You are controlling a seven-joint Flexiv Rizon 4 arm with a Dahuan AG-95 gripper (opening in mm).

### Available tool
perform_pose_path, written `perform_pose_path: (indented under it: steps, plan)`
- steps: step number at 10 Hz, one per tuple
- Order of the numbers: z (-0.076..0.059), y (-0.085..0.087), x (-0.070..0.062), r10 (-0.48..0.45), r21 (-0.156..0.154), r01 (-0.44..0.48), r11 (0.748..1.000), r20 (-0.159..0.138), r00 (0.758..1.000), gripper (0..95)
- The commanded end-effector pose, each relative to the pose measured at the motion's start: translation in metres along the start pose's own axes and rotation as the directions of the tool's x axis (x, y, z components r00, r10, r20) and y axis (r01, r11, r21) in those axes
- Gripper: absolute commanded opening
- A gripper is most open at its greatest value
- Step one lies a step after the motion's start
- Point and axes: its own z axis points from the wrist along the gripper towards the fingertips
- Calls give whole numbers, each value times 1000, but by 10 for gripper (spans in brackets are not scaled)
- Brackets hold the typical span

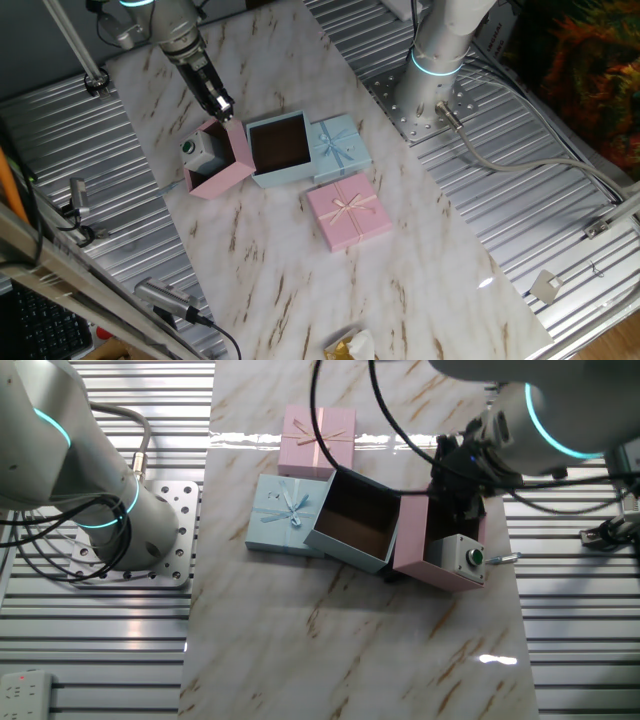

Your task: Move an object from one box to another

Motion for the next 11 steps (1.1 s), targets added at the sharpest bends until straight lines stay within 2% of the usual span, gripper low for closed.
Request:
perform_pose_path:
  steps: [1, 6, 11]
  plan:
    - [4, -9, -4, -14, -1, 14, 1000, -22, 1000, 0]
    - [14, -34, -22, -45, -3, 45, 999, -52, 998, 0]
    - [22, -46, -34, -63, -1, 63, 998, -76, 995, 0]
